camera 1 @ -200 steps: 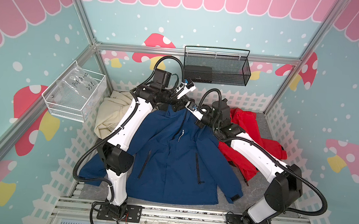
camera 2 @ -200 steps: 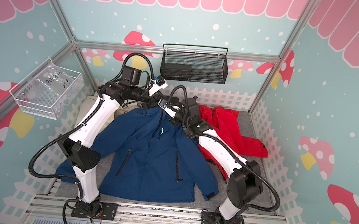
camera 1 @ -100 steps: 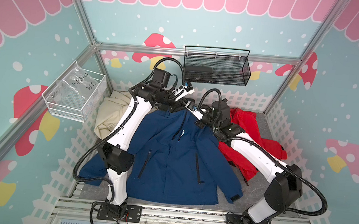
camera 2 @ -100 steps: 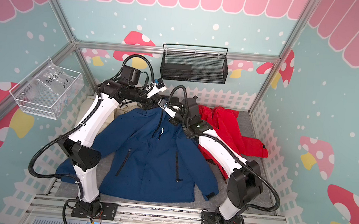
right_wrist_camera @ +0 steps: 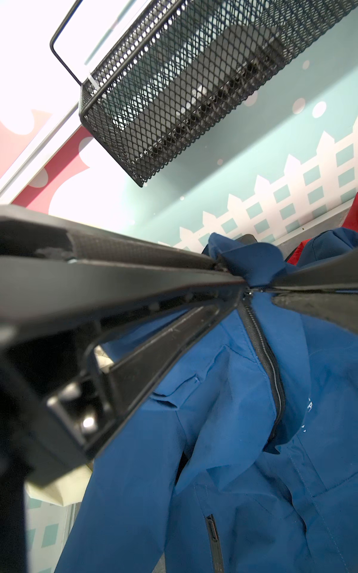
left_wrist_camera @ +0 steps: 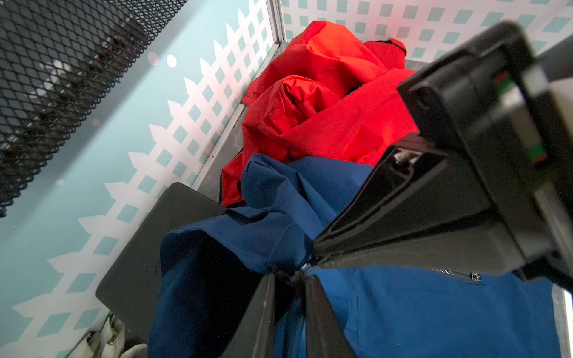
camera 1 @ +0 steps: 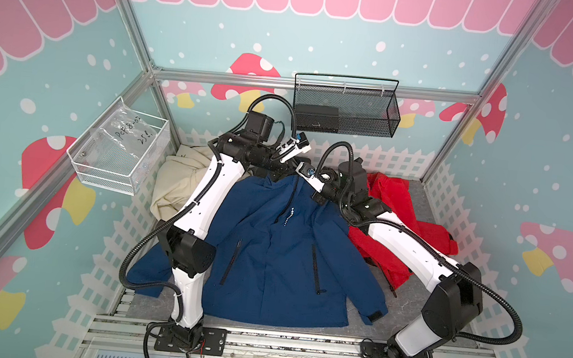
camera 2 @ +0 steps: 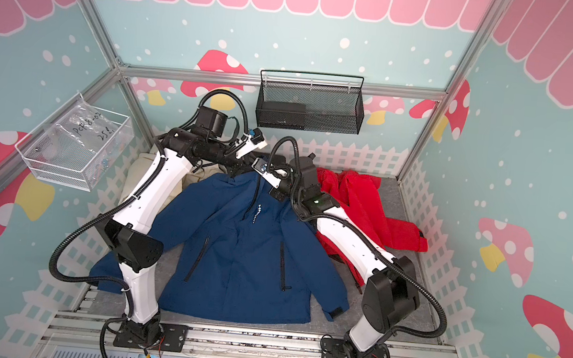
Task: Unzip the jacket
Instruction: Unzip the zipper on the jacket.
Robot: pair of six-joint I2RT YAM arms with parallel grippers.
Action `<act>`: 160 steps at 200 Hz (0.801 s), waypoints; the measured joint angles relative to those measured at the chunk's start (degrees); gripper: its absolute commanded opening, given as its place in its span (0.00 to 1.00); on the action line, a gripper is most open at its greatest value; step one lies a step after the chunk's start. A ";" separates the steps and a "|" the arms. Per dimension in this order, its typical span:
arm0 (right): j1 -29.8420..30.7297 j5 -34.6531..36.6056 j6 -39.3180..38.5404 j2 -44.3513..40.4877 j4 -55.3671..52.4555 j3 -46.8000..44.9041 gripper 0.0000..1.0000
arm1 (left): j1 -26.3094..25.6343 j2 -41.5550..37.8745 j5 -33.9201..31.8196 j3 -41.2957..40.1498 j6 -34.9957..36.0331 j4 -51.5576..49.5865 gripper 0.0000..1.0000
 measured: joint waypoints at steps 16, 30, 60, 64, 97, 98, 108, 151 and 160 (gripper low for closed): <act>-0.02 0.13 0.11 0.00 0.07 -0.09 0.00 | 0.02 0.04 0.17 0.11 0.31 -0.26 0.00; -0.02 0.20 0.11 0.00 0.17 -0.15 0.00 | 0.02 0.04 0.46 0.24 0.11 -0.52 0.00; 0.20 1.68 -0.42 0.00 1.55 -0.24 0.00 | 0.22 0.42 0.48 1.79 -0.68 -0.66 0.00; 0.33 2.16 -0.68 0.00 1.81 -0.24 0.00 | 0.26 0.50 0.48 2.03 -0.94 -0.61 0.00; 2.43 7.87 -3.93 1.20 3.91 -0.24 0.00 | 0.90 1.40 0.48 3.63 -4.70 -0.55 0.00; 2.51 8.00 -4.02 1.29 3.98 -0.24 0.00 | 0.94 1.44 0.48 3.72 -4.83 -0.55 0.00; 3.13 9.79 -5.11 2.14 4.76 0.00 0.00 | 1.11 1.86 0.46 4.11 -6.01 -0.55 0.00; 5.31 16.31 -9.55 4.81 5.35 0.74 0.00 | 1.99 2.71 -0.74 4.39 -10.47 -0.09 0.00; 5.99 17.11 -10.67 5.11 4.90 0.74 0.00 | 1.97 2.71 -1.05 4.48 -11.32 0.13 0.00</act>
